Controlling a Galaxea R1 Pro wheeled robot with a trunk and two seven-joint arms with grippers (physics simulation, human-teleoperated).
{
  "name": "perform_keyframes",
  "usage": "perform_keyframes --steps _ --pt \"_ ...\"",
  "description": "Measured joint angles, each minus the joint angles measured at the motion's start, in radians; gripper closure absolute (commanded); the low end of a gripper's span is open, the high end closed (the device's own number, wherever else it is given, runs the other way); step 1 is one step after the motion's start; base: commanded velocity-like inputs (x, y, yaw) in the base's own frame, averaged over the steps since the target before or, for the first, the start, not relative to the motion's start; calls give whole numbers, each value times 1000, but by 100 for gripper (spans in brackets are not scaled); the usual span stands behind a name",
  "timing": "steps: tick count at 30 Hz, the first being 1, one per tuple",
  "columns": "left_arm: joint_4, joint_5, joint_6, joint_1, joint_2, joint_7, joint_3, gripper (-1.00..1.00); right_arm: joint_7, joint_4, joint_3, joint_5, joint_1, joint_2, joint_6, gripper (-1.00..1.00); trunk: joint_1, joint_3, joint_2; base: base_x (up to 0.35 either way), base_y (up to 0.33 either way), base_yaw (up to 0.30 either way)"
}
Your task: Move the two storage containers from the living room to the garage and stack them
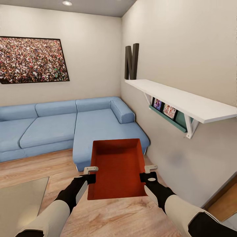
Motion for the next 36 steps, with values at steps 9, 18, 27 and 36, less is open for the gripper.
perform_keyframes --steps 9,18,27,36 --pt "0 1 0 0 0 0 -1 100 0 0 0 0 0 0 0 100 0 14 0 0 0 0" --pt "0 0 0 0 0 0 0 100 0 -1 2 -2 0 -1 0 100 0 29 0 0 0 0" --pt "0 1 0 0 0 1 0 100 0 -1 2 -2 0 -1 0 100 0 43 0 0 0 0" --pt "0 0 0 0 -1 1 0 100 0 -1 2 -3 0 -1 0 100 0 58 0 0 0 0"
